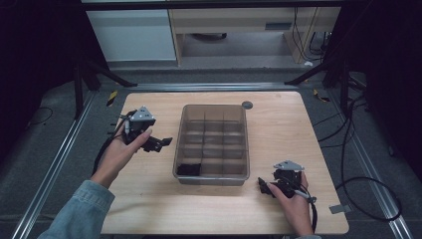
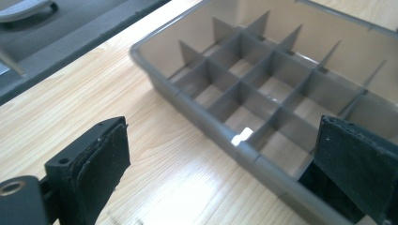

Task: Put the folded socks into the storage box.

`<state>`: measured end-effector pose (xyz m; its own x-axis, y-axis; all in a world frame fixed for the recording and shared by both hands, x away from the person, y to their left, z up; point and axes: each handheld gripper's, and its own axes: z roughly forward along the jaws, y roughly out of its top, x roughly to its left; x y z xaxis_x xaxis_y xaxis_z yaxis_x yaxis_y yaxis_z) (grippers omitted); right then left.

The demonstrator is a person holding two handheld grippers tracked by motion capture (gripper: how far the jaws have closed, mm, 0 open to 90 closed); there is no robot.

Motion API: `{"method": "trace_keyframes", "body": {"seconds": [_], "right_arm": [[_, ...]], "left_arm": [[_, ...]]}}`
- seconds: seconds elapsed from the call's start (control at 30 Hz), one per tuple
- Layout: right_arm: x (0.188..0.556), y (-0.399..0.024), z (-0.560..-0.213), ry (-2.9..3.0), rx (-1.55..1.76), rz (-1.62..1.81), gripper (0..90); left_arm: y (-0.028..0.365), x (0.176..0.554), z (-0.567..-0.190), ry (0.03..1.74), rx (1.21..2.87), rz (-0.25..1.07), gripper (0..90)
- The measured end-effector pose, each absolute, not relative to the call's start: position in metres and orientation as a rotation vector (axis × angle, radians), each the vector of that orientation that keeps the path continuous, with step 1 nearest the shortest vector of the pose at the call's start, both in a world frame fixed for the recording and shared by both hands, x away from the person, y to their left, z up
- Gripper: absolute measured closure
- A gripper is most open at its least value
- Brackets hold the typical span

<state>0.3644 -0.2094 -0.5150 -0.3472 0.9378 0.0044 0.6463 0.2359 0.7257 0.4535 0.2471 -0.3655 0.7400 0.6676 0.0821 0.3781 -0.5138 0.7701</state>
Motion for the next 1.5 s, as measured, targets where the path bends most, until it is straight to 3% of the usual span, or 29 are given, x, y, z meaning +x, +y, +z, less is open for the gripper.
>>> {"method": "trace_keyframes", "body": {"seconds": [0.4,0.93,1.5], "right_arm": [[0.364,-0.209,-0.515,2.079,1.450,0.896,0.6],[0.364,-0.209,-0.515,2.079,1.452,0.896,0.6],[0.364,-0.209,-0.515,2.078,1.451,0.893,0.6]], "left_arm": [[0.280,0.456,-0.390,0.915,2.141,0.508,3.2],[0.305,0.446,-0.416,0.961,2.143,0.487,3.2],[0.323,0.441,-0.471,1.048,2.202,0.416,3.3]]}}
